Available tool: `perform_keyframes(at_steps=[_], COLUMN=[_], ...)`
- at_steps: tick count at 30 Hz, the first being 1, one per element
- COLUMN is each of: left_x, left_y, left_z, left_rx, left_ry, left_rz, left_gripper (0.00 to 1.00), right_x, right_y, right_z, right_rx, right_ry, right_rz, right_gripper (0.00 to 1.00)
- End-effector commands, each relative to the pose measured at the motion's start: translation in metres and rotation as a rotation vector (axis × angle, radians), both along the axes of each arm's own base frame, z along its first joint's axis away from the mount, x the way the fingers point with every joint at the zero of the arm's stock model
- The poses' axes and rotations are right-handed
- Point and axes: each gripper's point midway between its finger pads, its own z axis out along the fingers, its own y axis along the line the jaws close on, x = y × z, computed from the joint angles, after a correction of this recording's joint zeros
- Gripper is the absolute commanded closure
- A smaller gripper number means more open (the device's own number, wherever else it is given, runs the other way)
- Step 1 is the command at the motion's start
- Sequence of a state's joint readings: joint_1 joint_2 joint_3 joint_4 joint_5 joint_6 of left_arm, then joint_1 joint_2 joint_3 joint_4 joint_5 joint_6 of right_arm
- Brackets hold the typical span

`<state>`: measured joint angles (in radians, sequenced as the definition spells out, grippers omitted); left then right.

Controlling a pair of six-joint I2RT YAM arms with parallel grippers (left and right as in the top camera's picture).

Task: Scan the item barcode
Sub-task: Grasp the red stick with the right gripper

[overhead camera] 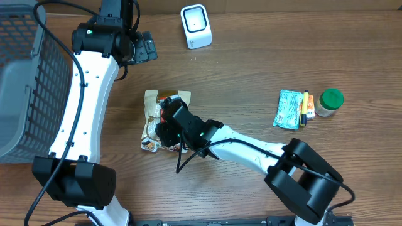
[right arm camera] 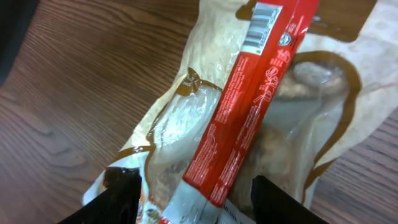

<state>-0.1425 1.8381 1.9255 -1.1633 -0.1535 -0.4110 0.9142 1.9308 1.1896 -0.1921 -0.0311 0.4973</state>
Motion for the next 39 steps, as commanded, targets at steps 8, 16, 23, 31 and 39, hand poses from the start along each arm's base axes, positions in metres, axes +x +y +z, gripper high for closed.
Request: perform_keyframes(at_steps=[8, 16, 23, 31, 39], left_x=[-0.001, -0.001, -0.001, -0.001, -0.001], left_y=[0.000, 0.000, 0.000, 0.000, 0.000], left_z=[0.019, 0.018, 0.019, 0.019, 0.019], left_rx=[0.006, 0.006, 0.006, 0.006, 0.006], left_ry=[-0.046, -0.045, -0.046, -0.046, -0.046], left_rz=[-0.012, -0.012, -0.012, -0.012, -0.012], left_gripper=[0.00, 0.00, 0.00, 0.00, 0.00], right_x=[0.001, 0.002, 0.003, 0.014, 0.016], right_y=[0.001, -0.002, 0.000, -0.016, -0.059], right_z=[-0.036, -0.041, -0.030, 0.049, 0.098], right_rx=[-0.037, -0.049, -0.035, -0.081, -0.180], right_ry=[0.039, 0.048, 0.026, -0.209, -0.305], right_rz=[-0.007, -0.010, 0.000, 0.079, -0.010], right_gripper=[0.60, 0.96, 0.96, 0.96, 0.96])
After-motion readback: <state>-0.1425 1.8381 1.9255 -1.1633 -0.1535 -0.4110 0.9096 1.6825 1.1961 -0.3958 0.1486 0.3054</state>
